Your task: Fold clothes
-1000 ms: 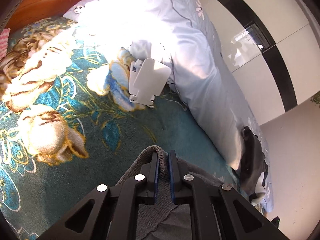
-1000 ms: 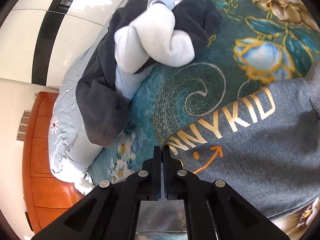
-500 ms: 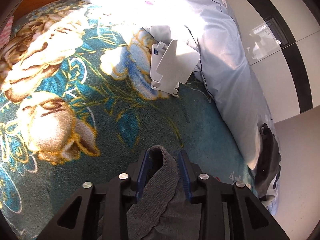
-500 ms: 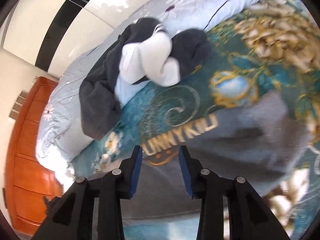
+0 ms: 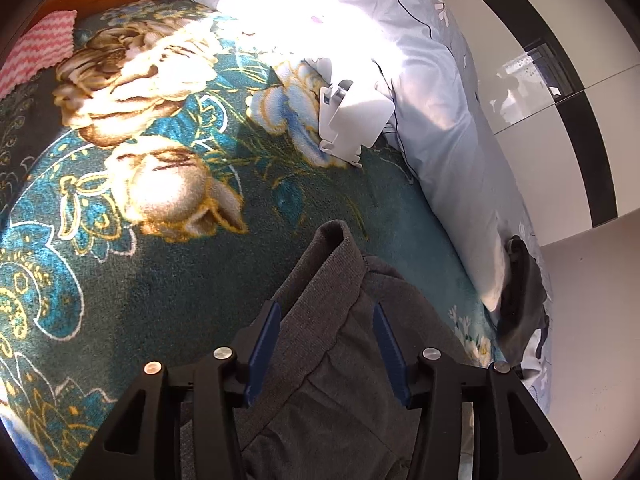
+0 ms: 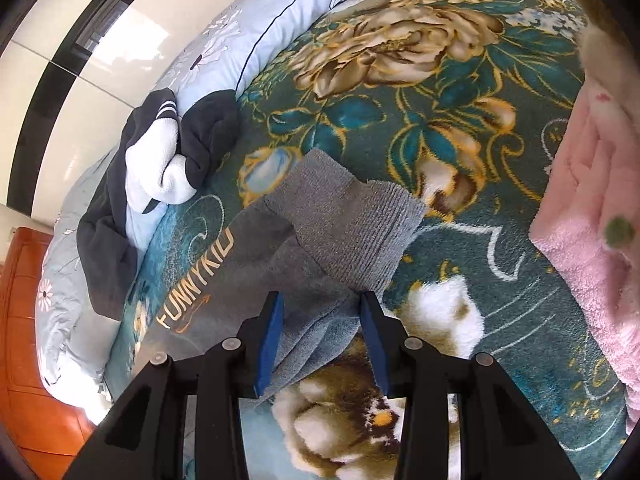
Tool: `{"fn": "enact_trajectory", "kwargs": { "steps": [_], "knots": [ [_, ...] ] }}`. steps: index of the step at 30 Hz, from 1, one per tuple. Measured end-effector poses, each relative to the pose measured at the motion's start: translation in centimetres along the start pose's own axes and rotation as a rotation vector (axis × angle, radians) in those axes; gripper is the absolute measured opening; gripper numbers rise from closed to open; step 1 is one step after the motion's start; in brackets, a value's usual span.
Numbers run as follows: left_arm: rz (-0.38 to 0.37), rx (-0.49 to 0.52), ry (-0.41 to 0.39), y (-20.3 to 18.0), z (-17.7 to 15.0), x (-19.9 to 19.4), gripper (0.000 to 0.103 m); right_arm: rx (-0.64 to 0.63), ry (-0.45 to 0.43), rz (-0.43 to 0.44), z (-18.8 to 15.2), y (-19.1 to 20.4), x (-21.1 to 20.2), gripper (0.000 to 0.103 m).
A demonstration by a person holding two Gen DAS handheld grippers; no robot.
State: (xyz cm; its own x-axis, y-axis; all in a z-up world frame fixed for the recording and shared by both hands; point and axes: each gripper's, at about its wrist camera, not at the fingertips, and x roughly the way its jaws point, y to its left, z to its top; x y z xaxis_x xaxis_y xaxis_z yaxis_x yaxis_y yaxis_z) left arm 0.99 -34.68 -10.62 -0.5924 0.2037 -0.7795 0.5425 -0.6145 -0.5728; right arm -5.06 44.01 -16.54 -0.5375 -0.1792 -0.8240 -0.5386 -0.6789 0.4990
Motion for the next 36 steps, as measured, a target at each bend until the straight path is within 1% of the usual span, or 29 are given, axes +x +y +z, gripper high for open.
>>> {"fn": "enact_trajectory", "kwargs": {
  "steps": [1, 2, 4, 5, 7, 10, 11, 13, 14, 15, 17, 20, 23, 25, 28, 32, 33, 36],
  "knots": [
    [0.000, -0.003, -0.002, 0.2, -0.3, -0.4, 0.053, -0.001, 0.000, 0.007, 0.0, -0.2, -0.3, 0.017],
    [-0.004, -0.008, -0.001, 0.4, -0.5, -0.8, 0.053, -0.002, 0.001, 0.014, 0.0, -0.5, -0.6, 0.006],
    [-0.006, -0.016, -0.005, 0.9, -0.8, -1.5, 0.053, -0.005, -0.023, 0.006, -0.1, -0.2, -1.0, 0.006],
    [-0.006, -0.020, -0.010, 1.1, -1.0, -1.9, 0.053, -0.022, -0.041, -0.010, -0.1, 0.0, -1.4, 0.006],
    [-0.004, -0.028, -0.016, 1.7, -1.4, -2.7, 0.053, -0.072, -0.045, -0.059, -0.2, 0.7, -1.4, 0.006],
    [-0.010, -0.045, -0.016, 2.8, -2.2, -3.7, 0.053, -0.119, -0.010, -0.085, -0.5, 1.3, -0.5, 0.006],
    [-0.011, -0.050, -0.015, 3.1, -2.6, -4.0, 0.053, -0.129, -0.007, -0.086, -0.6, 1.4, -0.5, 0.009],
    [-0.013, -0.058, -0.013, 3.9, -3.3, -4.6, 0.054, -0.138, -0.022, -0.076, -0.8, 1.4, -1.3, 0.009],
    [-0.013, -0.060, -0.012, 4.3, -3.8, -4.9, 0.054, -0.147, -0.036, -0.076, -1.0, 1.6, -2.1, 0.014],
    [-0.006, -0.061, -0.015, 4.6, -4.3, -5.2, 0.054, -0.156, -0.051, -0.077, -1.3, 1.9, -3.0, 0.024],
    [0.015, -0.059, -0.020, 5.4, -5.4, -5.6, 0.055, -0.184, -0.080, -0.067, -2.1, 2.5, -4.8, 0.037],
    [0.031, -0.073, -0.011, 7.0, -7.5, -5.7, 0.057, -0.263, -0.089, 0.002, -5.1, 3.5, -7.5, 0.043],
    [0.021, -0.104, 0.023, 8.4, -9.5, -5.1, 0.058, -0.299, -0.056, 0.066, -8.8, 2.9, -9.3, 0.053],
    [0.007, -0.122, 0.053, 9.0, -10.7, -4.4, 0.058, -0.287, -0.032, 0.112, -11.2, 1.9, -10.3, 0.053],
    [-0.032, -0.121, 0.076, 8.7, -12.0, -3.7, 0.058, -0.226, -0.035, 0.129, -14.2, -1.0, -12.2, 0.053],
    [-0.033, -0.113, 0.060, 8.0, -12.7, -3.2, 0.058, -0.092, -0.067, 0.120, -17.3, -6.3, -14.9, 0.053],
    [-0.038, -0.112, 0.052, 7.9, -12.8, -3.1, 0.056, -0.062, -0.074, 0.106, -17.8, -7.6, -15.5, 0.053],
    [-0.028, -0.104, 0.042, 7.7, -13.0, -3.0, 0.055, 0.035, -0.070, 0.075, -18.9, -11.3, -16.0, 0.053]
  ]
}}
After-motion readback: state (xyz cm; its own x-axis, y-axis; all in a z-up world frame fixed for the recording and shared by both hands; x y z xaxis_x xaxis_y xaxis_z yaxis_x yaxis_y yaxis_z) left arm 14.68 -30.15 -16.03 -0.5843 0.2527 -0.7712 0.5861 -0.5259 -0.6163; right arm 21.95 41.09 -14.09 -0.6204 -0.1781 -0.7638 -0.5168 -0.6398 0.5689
